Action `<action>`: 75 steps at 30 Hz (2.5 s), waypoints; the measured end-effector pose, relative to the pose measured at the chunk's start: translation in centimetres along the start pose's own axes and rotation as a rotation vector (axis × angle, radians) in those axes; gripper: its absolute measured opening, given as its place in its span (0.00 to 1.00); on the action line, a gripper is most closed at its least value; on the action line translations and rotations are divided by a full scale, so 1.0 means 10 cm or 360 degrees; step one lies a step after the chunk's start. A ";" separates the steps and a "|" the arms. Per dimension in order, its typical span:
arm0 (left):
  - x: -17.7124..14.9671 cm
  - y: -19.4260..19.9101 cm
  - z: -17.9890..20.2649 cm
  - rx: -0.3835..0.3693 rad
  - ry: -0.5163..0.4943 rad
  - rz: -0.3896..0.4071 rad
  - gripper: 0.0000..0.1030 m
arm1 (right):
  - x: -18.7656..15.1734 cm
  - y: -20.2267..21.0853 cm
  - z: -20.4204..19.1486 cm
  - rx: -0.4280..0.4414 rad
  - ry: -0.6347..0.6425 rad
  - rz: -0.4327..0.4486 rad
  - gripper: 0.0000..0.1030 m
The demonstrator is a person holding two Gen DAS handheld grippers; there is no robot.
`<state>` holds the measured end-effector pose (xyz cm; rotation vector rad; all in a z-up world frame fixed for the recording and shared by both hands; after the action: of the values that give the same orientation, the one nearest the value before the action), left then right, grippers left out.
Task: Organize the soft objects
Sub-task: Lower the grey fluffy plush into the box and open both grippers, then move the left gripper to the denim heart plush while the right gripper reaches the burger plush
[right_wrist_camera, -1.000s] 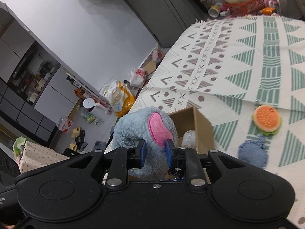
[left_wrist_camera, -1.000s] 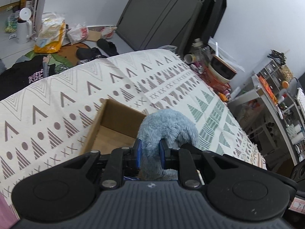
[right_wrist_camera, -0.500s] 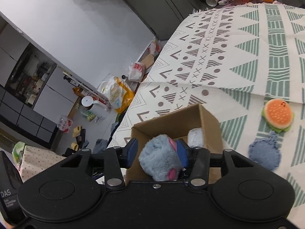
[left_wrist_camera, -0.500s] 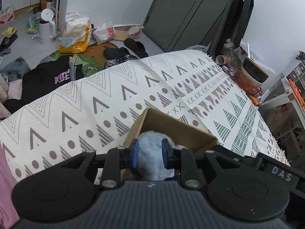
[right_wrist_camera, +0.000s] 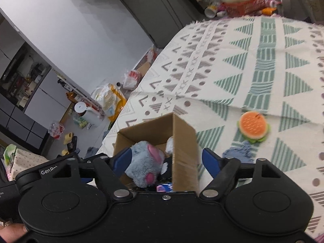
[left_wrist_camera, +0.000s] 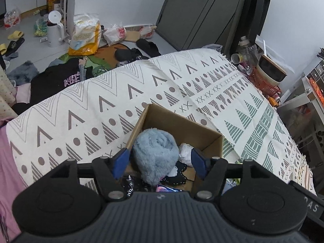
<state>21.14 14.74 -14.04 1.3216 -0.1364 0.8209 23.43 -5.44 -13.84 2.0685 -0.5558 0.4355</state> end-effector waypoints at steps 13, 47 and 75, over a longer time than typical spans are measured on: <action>-0.22 0.23 0.41 0.0043 -0.0119 0.0045 0.72 | 0.07 0.46 0.43 -0.0115 0.0001 0.0131 0.96; -0.78 0.13 1.56 0.0002 -0.0321 -0.0035 0.72 | 0.33 1.02 1.59 -0.0109 -0.0068 0.0208 0.97; -1.15 -0.53 1.91 0.0108 -0.0384 -0.0119 0.67 | 0.32 0.65 2.16 -0.0077 -0.0204 0.0182 0.97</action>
<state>22.75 -7.56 -19.00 1.4784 -0.2497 0.6057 24.49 -27.65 -18.82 2.0342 -0.7571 0.3537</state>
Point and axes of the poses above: each gripper's, at about its wrist camera, not at the fingertips, and y roughly against the way its jaws point, z to its right, x to its top, the point moved 6 cm from there along -y, roughly the way its jaws point, and after that the axes turned 2 degrees about -y, right-handed, at the moved point
